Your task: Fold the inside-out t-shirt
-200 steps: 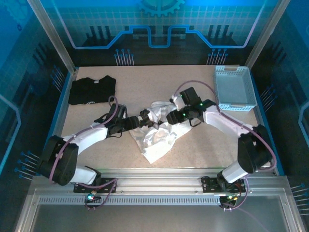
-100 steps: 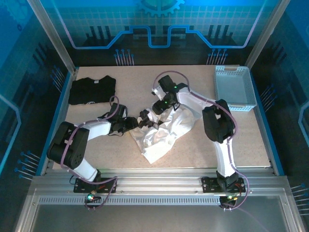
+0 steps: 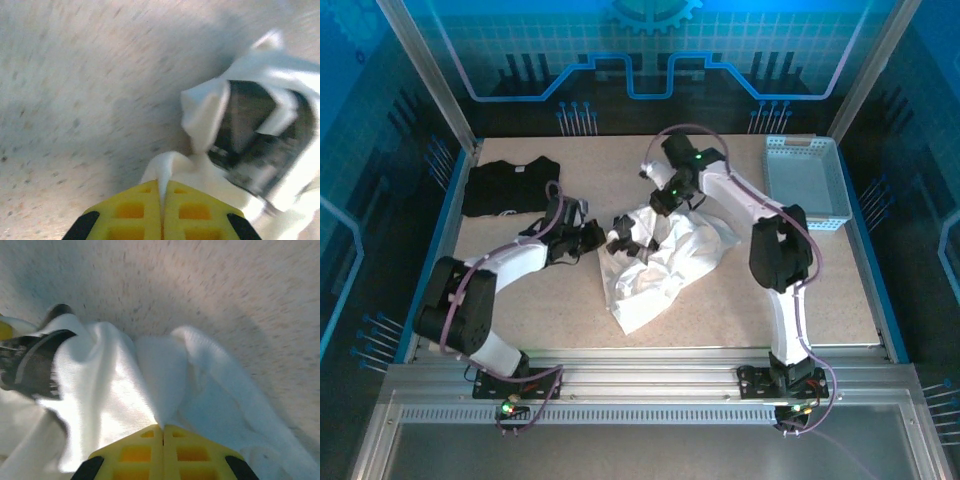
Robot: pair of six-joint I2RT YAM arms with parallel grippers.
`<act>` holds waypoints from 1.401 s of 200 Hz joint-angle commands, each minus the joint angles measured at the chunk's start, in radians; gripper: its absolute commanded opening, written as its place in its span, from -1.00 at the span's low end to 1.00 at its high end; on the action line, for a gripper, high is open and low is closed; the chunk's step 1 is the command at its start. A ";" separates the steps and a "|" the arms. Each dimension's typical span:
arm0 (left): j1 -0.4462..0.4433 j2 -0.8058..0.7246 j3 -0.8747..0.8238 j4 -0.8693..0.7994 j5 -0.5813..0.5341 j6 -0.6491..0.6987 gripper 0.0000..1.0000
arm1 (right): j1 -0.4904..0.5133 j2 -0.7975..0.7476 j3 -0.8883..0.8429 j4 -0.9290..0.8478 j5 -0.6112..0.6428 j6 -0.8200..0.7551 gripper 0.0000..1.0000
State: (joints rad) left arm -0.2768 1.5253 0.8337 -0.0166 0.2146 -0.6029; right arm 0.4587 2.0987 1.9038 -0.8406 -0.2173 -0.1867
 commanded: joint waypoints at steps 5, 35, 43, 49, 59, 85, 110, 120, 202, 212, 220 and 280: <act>0.006 -0.160 0.143 -0.017 -0.004 0.029 -1.00 | -0.038 -0.248 0.057 0.066 -0.022 0.033 -1.00; 0.007 -0.355 0.160 0.019 0.019 0.035 -1.00 | -0.036 -0.565 -0.215 0.241 0.085 0.012 -1.00; 0.005 -0.409 0.125 0.044 0.035 0.040 -1.00 | -0.027 -0.663 -0.342 0.304 0.115 0.006 -1.00; 0.005 -0.449 0.091 0.062 0.046 0.041 -1.00 | -0.019 -0.734 -0.446 0.355 0.136 0.003 -1.00; 0.005 -0.501 0.030 0.085 0.074 0.045 -1.00 | 0.007 -0.851 -0.614 0.428 0.177 0.001 -0.99; 0.004 -0.588 -0.148 0.116 0.170 0.037 -1.00 | 0.080 -1.050 -1.012 0.540 0.303 0.032 -0.65; 0.004 -0.627 -0.312 0.129 0.197 0.016 -1.00 | 0.134 -1.105 -1.220 0.540 0.355 0.156 -0.05; 0.004 -0.630 -0.357 0.148 0.210 -0.005 -1.00 | 0.160 -1.098 -1.232 0.541 0.349 0.182 0.03; 0.001 -0.696 -0.478 0.040 0.157 -0.001 -1.00 | 0.311 -0.574 -0.836 0.502 0.374 0.246 0.20; 0.002 -0.701 -0.480 0.025 0.147 0.007 -1.00 | 0.316 -0.499 -0.779 0.497 0.378 0.270 0.23; 0.002 -0.705 -0.481 0.015 0.139 0.013 -1.00 | 0.317 -0.433 -0.734 0.492 0.385 0.293 0.25; 0.002 -0.716 -0.482 -0.086 0.045 -0.005 -1.00 | 0.301 -0.250 -0.590 0.447 0.539 0.328 -0.74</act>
State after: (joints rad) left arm -0.2768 0.8246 0.3614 -0.0120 0.3370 -0.6075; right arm 0.7647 1.9121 1.3220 -0.3653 0.2584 0.1326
